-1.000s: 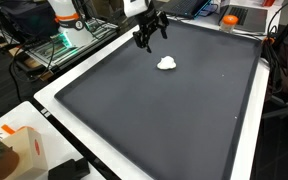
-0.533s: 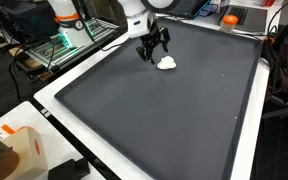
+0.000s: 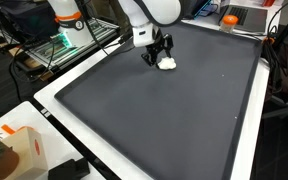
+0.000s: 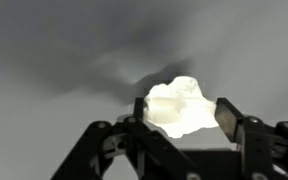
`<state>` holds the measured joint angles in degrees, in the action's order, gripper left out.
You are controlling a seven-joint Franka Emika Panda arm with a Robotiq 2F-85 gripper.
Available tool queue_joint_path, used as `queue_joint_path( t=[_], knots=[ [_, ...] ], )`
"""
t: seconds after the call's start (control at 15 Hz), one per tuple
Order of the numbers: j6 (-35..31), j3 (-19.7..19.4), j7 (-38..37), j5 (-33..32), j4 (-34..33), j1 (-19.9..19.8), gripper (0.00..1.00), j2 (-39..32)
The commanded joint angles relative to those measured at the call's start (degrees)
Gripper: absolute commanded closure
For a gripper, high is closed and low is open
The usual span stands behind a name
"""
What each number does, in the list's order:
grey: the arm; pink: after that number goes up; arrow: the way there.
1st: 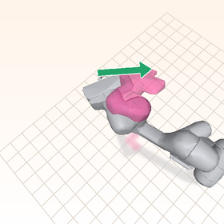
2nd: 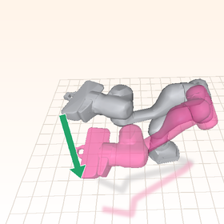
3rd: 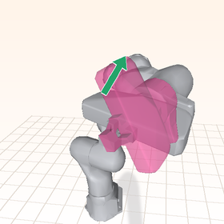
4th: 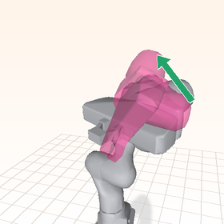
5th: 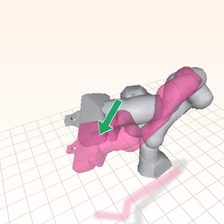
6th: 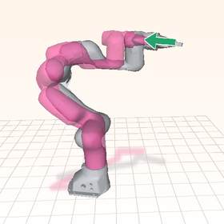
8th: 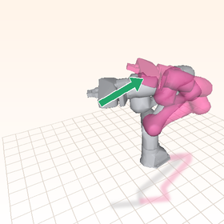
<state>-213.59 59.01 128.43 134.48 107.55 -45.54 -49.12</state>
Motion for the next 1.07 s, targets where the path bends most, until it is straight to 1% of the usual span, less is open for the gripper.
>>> queue_joint_path(
  t=[0.0, 0.2, 0.27, 0.33, 0.53, 0.67, 0.8, 0.87, 0.93, 1.0],
  knots=[
    [-1.58, -1.49, 0.52, -0.99, -2.15, 1.93, 0.33, -2.80],
    [-1.63, -2.30, 0.47, -0.92, -2.76, 2.76, 0.50, -3.11],
    [-1.98, -2.58, 0.52, -0.82, -2.92, 2.98, 0.65, -2.98],
    [-2.00, -2.83, 0.44, -0.85, -3.02, 3.26, 0.74, -2.67],
    [-2.55, -2.96, 0.55, -0.86, -3.43, 4.07, 0.95, -1.99],
    [-3.22, -2.86, 1.03, -0.68, -3.83, 4.49, 0.99, -1.63],
    [-4.50, -3.06, 1.71, -0.72, -4.10, 5.13, 0.98, -0.73],
    [-5.93, -3.42, 2.07, -1.00, -4.04, 5.74, 0.99, 0.81],
    [-7.17, -3.75, 2.48, -1.07, -4.15, 6.34, 0.97, 2.01],
    [-8.73, -4.15, 3.26, -1.10, -4.26, 7.25, 0.88, 3.15]
  ],
)
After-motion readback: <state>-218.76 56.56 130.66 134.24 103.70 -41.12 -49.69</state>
